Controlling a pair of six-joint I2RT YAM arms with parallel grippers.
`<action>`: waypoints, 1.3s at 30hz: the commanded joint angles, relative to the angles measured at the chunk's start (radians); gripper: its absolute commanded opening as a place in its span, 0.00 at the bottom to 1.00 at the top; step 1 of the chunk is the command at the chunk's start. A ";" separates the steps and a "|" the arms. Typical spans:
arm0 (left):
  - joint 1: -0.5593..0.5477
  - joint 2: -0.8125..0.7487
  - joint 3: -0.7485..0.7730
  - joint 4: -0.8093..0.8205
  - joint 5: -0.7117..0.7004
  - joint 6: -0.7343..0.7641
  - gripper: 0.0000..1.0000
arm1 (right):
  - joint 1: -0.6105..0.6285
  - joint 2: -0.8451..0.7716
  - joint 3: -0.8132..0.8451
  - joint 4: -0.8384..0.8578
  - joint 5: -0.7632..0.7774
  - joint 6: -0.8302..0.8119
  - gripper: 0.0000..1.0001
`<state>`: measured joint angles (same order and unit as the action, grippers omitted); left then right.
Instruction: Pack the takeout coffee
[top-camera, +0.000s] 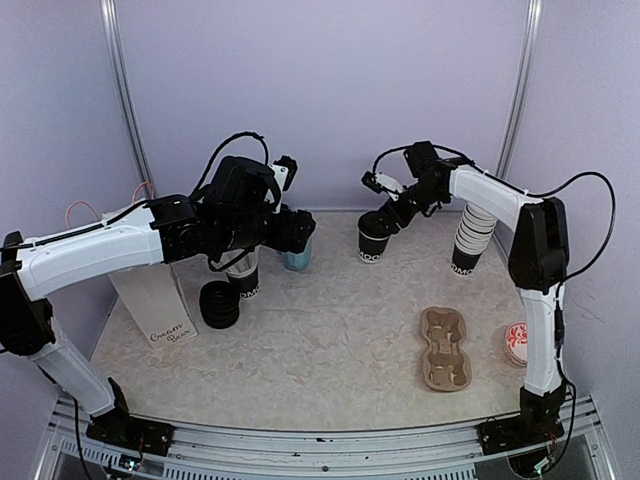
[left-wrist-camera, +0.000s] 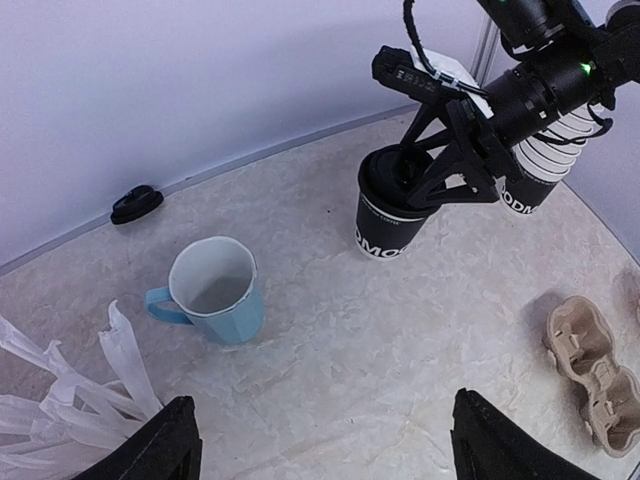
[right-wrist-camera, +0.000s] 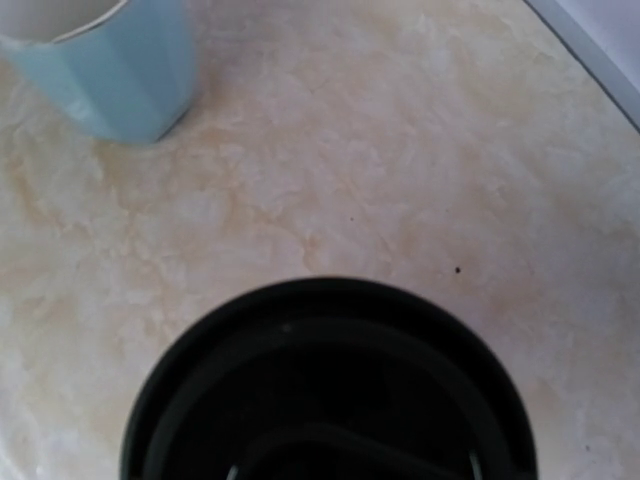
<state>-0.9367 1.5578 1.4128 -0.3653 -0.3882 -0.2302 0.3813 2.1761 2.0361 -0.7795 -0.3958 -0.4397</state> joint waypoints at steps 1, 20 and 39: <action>0.003 0.000 0.016 -0.007 0.024 0.018 0.84 | 0.002 0.062 0.073 -0.042 0.017 0.064 0.68; 0.003 0.010 0.017 0.023 0.068 0.025 0.84 | -0.005 -0.026 0.091 -0.121 -0.040 0.067 1.00; 0.003 0.061 0.041 0.085 0.101 0.021 0.86 | -0.239 -0.578 -0.331 -0.097 0.201 -0.037 0.61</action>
<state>-0.9356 1.5982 1.4158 -0.3027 -0.3115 -0.2192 0.1780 1.5864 1.7699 -0.8627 -0.3035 -0.4675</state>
